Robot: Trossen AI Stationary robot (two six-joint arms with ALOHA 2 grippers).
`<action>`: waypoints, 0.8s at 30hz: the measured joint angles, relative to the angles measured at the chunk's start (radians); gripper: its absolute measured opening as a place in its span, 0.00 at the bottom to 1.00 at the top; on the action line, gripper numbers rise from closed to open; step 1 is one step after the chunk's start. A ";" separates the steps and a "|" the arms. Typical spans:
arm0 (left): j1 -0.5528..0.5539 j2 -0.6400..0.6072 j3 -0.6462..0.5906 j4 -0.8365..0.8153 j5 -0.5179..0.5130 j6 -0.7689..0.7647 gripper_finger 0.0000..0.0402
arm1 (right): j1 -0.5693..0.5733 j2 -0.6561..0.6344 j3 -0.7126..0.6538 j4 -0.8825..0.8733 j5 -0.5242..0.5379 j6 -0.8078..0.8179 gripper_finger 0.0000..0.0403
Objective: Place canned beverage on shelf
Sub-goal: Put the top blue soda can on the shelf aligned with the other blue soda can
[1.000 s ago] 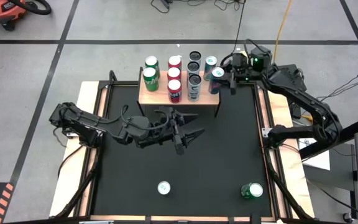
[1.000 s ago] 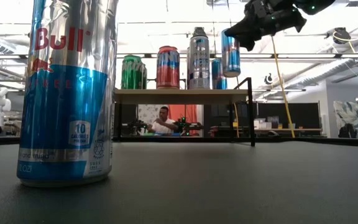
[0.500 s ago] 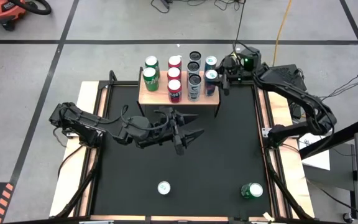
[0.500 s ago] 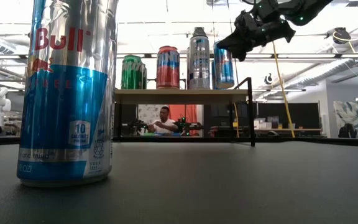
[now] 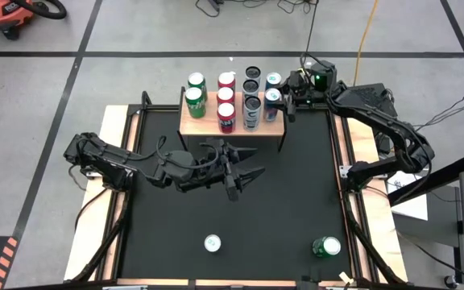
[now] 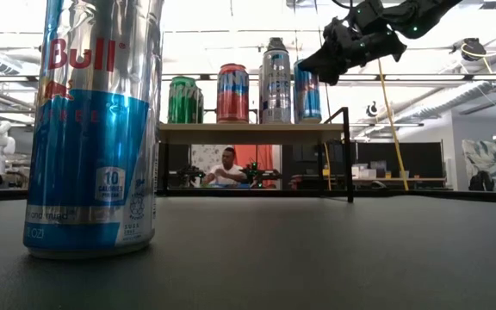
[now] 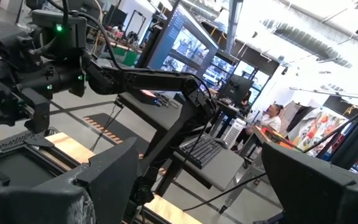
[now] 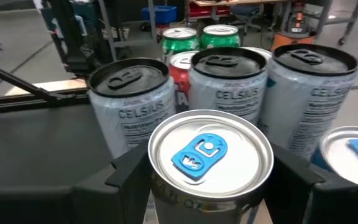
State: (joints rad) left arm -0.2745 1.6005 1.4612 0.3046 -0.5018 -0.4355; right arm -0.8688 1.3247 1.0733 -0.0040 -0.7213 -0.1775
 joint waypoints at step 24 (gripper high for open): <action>0.000 0.000 0.000 0.000 0.026 -0.002 0.85 | -0.001 0.027 -0.001 -0.029 0.018 -0.048 0.56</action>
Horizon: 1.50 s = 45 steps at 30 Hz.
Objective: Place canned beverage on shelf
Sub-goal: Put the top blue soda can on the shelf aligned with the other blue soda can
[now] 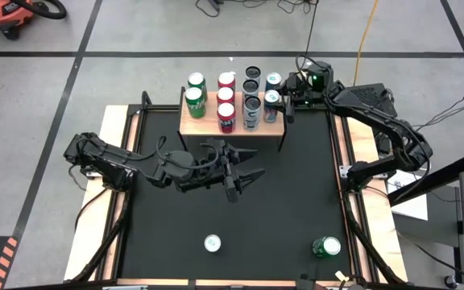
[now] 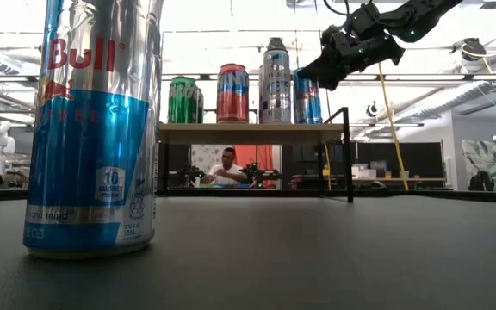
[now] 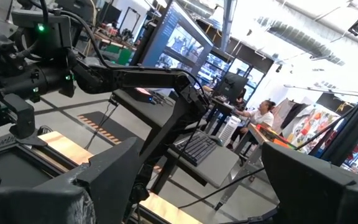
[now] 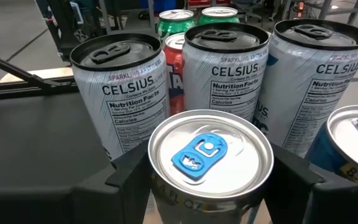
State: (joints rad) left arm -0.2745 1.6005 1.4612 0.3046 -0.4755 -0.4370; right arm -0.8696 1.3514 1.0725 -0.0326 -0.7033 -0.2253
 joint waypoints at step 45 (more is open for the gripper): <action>0.000 0.000 0.000 0.000 0.007 -0.001 0.85 | -0.018 -0.025 0.001 -0.058 0.054 -0.048 0.56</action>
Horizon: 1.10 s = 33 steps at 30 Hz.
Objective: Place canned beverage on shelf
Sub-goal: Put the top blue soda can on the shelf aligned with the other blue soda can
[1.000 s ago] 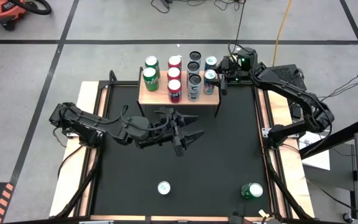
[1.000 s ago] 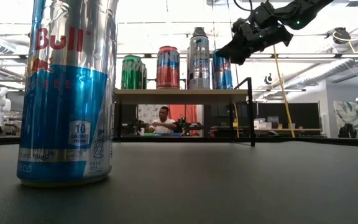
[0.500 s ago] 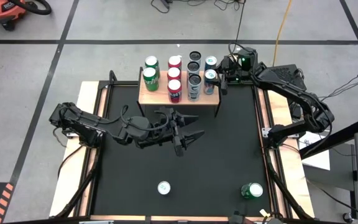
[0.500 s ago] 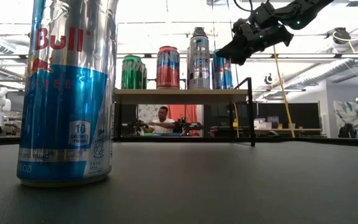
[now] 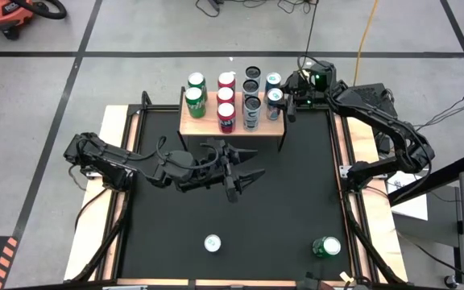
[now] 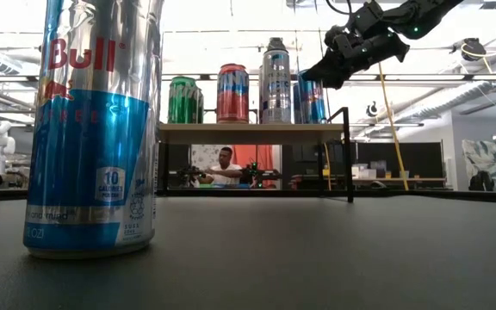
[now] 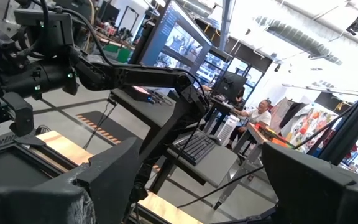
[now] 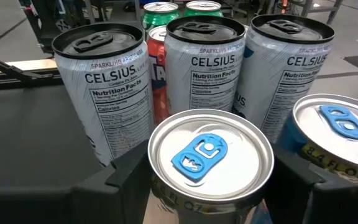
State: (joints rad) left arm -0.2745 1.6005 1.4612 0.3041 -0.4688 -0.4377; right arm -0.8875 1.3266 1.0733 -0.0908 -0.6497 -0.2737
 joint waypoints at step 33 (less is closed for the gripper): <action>-0.001 0.000 0.000 0.000 0.021 0.000 0.85 | -0.001 0.001 -0.002 -0.034 -0.053 0.027 0.70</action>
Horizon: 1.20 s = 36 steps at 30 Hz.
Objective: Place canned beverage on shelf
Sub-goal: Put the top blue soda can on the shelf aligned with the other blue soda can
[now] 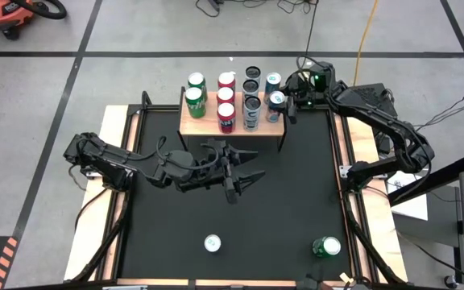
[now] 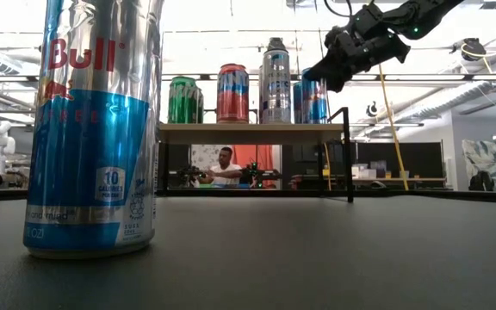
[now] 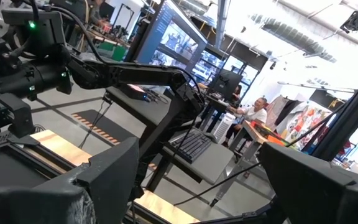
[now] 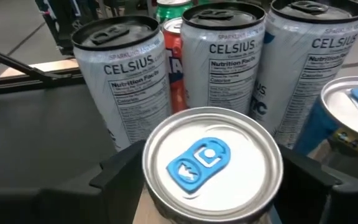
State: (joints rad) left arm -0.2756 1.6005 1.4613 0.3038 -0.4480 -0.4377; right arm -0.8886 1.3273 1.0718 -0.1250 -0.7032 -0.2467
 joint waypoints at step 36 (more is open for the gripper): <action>0.002 0.000 0.000 -0.050 0.000 0.006 0.85 | 0.073 -0.345 0.002 -0.421 0.033 0.054 0.55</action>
State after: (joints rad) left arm -0.2734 1.6001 1.4616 0.2534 -0.4484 -0.4318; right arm -0.8156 0.9826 1.0737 -0.5455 -0.6707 -0.1932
